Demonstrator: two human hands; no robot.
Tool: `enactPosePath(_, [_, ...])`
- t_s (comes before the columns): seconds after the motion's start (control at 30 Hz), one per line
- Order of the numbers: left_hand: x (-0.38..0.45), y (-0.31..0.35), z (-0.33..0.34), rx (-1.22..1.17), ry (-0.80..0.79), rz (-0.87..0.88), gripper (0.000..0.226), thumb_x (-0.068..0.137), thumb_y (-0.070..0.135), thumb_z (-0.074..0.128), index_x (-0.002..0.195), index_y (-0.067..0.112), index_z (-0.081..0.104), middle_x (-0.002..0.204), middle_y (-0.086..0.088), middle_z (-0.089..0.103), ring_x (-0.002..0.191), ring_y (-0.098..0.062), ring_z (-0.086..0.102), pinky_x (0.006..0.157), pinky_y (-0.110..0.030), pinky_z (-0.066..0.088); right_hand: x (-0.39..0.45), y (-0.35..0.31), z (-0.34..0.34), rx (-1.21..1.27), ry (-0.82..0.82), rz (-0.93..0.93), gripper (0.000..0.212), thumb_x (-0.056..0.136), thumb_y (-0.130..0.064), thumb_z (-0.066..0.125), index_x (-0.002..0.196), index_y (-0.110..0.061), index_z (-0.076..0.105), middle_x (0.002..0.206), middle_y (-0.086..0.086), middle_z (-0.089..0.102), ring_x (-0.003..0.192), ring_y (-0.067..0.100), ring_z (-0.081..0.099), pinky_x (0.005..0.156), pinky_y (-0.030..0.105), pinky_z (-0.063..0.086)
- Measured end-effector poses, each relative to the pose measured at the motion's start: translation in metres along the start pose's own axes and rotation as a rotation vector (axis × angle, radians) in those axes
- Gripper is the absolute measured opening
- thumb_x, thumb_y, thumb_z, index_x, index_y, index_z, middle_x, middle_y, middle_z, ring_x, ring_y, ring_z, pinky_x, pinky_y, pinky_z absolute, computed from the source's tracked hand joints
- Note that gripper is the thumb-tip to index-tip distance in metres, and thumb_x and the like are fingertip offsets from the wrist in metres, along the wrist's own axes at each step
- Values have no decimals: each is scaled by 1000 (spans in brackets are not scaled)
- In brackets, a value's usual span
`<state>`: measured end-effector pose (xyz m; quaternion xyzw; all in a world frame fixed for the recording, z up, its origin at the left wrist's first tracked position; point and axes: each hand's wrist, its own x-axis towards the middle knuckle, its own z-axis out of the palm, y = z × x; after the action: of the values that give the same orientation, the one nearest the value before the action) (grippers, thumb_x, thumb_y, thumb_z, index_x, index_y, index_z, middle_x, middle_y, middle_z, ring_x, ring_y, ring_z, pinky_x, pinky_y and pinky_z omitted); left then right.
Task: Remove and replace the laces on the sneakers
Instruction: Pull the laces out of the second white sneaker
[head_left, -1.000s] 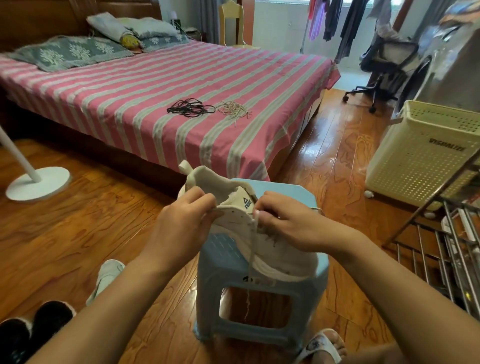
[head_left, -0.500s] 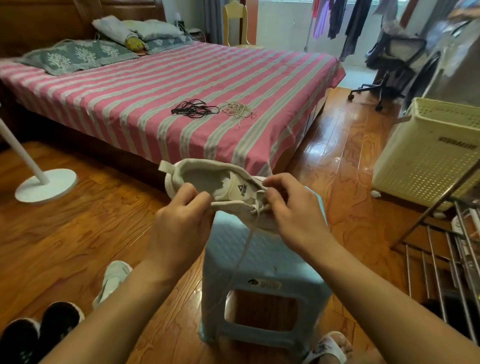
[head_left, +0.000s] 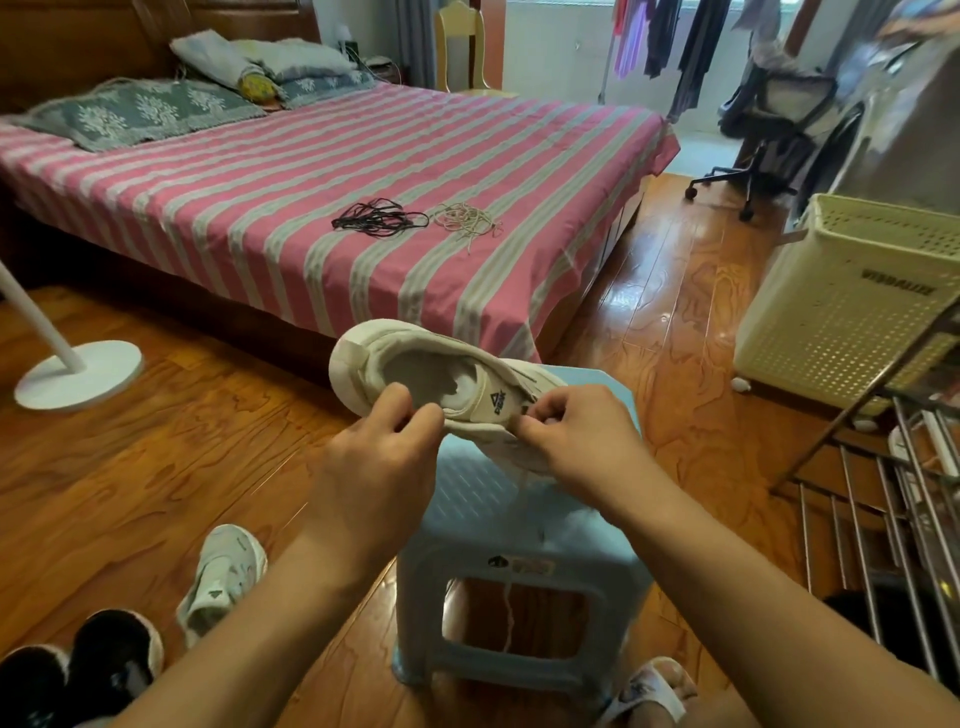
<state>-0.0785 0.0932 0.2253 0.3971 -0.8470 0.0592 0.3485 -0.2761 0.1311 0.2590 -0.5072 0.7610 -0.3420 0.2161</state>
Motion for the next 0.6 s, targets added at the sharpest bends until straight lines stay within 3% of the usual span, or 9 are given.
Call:
enactPosePath(0.07, [4, -2, -1, -17, 2, -52, 16, 91, 3, 73, 85, 8, 60, 81, -4, 48, 47, -21, 41, 37, -26, 39, 1, 0, -7, 188, -91, 85, 24, 84, -17, 71, 62, -7, 68, 56, 1, 55, 56, 17, 49, 57, 33, 42])
enactPosePath(0.2, [7, -6, 2, -5, -9, -92, 17, 92, 4, 72, 86, 9, 57, 82, -4, 46, 47, -27, 45, 36, -34, 44, 0, -2, -14, 335, -278, 211, 21, 88, -13, 68, 68, -6, 74, 63, 7, 62, 54, 13, 54, 53, 28, 45])
enactPosePath(0.33, [3, 2, 6, -6, -37, -69, 15, 93, 7, 71, 87, 12, 57, 83, -2, 45, 47, -24, 43, 36, -32, 43, -2, -1, -4, 233, -142, 231, 23, 89, -22, 70, 71, -10, 75, 74, 13, 71, 65, 21, 61, 60, 40, 57])
enactPosePath(0.4, [2, 6, 6, 10, -46, -61, 17, 89, 0, 72, 87, 10, 58, 83, -3, 45, 46, -22, 40, 35, -30, 41, -4, -3, -6, 286, -151, 253, 18, 90, -17, 69, 75, -9, 76, 79, 14, 70, 69, 20, 61, 59, 35, 57])
enactPosePath(0.5, [6, 7, 5, 37, -61, -72, 22, 86, -7, 70, 87, 9, 56, 83, -6, 44, 45, -24, 37, 36, -30, 40, -4, -4, -14, 638, -330, 406, 9, 87, -3, 62, 84, -8, 69, 67, 7, 59, 57, 13, 50, 57, 29, 47])
enactPosePath(0.6, [12, 2, 2, 52, -51, -47, 20, 85, -5, 74, 87, 6, 58, 83, -9, 47, 47, -20, 33, 42, -22, 29, -1, 4, -20, 996, -534, 558, 10, 85, -6, 58, 85, -13, 65, 60, -3, 41, 51, 9, 34, 63, 27, 36])
